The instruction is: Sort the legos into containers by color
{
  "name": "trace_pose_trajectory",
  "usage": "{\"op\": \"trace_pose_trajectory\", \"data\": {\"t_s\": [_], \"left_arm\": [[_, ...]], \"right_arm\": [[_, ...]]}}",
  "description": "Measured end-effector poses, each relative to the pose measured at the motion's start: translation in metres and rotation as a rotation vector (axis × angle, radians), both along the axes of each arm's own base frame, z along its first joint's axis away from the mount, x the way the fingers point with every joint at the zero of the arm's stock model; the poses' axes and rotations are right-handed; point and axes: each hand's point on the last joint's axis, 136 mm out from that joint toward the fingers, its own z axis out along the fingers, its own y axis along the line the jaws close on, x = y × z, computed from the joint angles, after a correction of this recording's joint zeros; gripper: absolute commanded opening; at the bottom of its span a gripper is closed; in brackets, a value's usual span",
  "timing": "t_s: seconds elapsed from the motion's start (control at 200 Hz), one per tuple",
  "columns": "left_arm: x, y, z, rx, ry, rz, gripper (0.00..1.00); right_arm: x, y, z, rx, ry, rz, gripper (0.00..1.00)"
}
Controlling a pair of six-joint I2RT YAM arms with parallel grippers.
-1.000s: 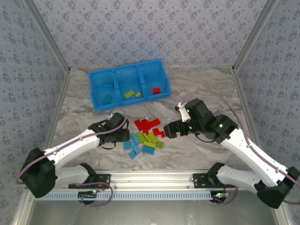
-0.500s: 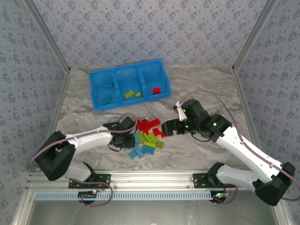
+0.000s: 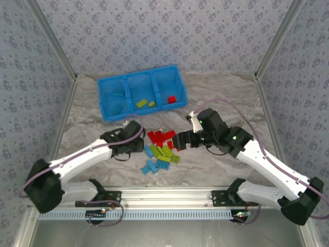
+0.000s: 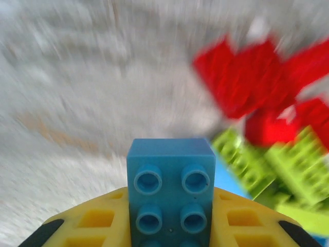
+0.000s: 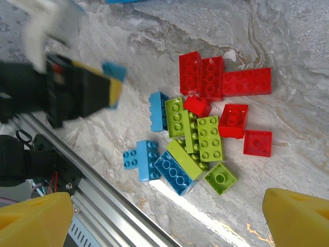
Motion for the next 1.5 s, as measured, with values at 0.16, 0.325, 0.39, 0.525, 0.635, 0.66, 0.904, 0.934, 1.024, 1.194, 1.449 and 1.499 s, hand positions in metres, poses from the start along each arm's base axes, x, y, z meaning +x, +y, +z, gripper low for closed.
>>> {"op": "trace_pose_trajectory", "data": {"t_s": [0.16, 0.325, 0.39, 0.525, 0.635, 0.66, 0.904, 0.934, 1.024, 1.194, 1.449, 1.499], "left_arm": [[0.075, 0.046, 0.082, -0.025, -0.214, 0.185, 0.27], [0.154, 0.097, 0.087, 0.044, -0.234, 0.348, 0.27], [0.187, 0.107, 0.074, 0.065, -0.198, 0.38, 0.28], [0.244, 0.123, 0.034, 0.048, -0.103, 0.414, 0.3], [0.271, 0.132, 0.005, 0.029, -0.036, 0.421, 0.38], [0.274, 0.133, 0.001, 0.03, -0.024, 0.417, 0.41], [0.289, 0.121, 0.008, 0.009, -0.001, 0.36, 0.48], [0.288, 0.12, 0.009, 0.006, -0.002, 0.356, 0.48], [0.283, 0.118, 0.015, -0.004, 0.001, 0.344, 0.47], [0.23, 0.108, 0.046, -0.061, -0.02, 0.314, 0.47], [0.086, -0.003, 0.177, -0.181, -0.322, -0.091, 0.47], [0.055, -0.02, 0.187, -0.189, -0.35, -0.198, 0.49]], "right_arm": [[0.002, -0.001, 0.007, 0.018, -0.02, -0.015, 0.97], [0.002, -0.003, 0.009, 0.026, -0.022, -0.037, 0.96], [0.0, -0.004, 0.013, 0.036, -0.029, -0.041, 0.96], [-0.006, -0.01, 0.02, 0.062, -0.047, -0.057, 0.96], [-0.007, -0.013, 0.019, 0.064, -0.049, -0.072, 0.96], [-0.007, -0.013, 0.018, 0.064, -0.048, -0.074, 0.96], [-0.009, -0.014, 0.007, 0.043, -0.029, -0.093, 0.96], [-0.008, -0.015, 0.007, 0.041, -0.031, -0.097, 0.96], [-0.007, -0.016, 0.005, 0.036, -0.032, -0.11, 0.96], [-0.002, -0.017, -0.004, 0.012, -0.034, -0.128, 0.95], [0.01, -0.003, -0.046, -0.086, 0.027, -0.115, 0.95], [0.012, -0.003, -0.058, -0.12, 0.037, -0.115, 0.96]]}}
